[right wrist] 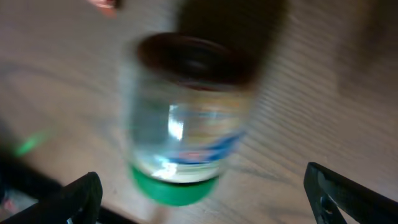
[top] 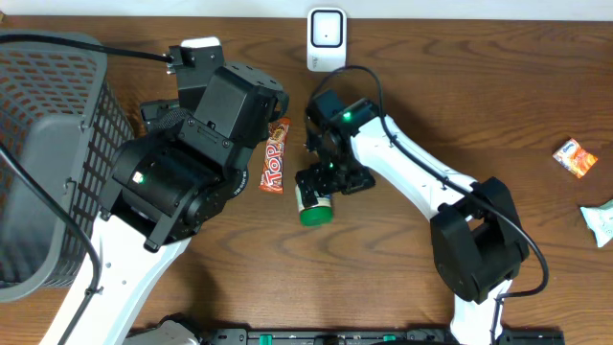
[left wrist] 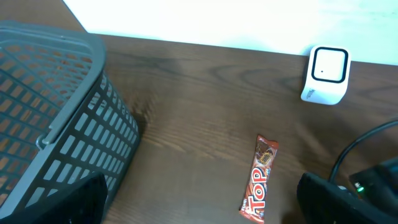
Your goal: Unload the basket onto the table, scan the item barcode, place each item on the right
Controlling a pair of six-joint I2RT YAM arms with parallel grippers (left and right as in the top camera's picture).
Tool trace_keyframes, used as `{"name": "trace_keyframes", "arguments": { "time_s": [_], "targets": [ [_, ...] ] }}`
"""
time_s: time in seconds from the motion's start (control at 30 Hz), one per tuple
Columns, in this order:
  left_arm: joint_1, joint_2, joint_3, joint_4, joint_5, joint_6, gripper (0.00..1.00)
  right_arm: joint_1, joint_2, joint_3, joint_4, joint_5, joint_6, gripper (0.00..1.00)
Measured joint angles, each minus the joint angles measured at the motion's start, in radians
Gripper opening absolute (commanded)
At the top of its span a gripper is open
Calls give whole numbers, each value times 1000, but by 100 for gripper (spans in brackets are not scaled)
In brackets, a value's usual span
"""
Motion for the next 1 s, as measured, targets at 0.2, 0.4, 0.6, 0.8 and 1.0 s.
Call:
{"name": "trace_keyframes", "arguments": {
  "time_s": [0.2,0.4,0.6,0.8,1.0],
  "targets": [
    [0,0,0,0,0,0,98,15,0,-80,94,32,182,99],
    [0,0,0,0,0,0,98,58,0,-156,186,42,265,98],
    [0,0,0,0,0,0,98,71,0,-160,219,51,310,81],
    [0,0,0,0,0,0,98,71,0,-161,218,87,340,56],
    [0,0,0,0,0,0,98,72,0,-161,218,95,351,54]
  ]
}}
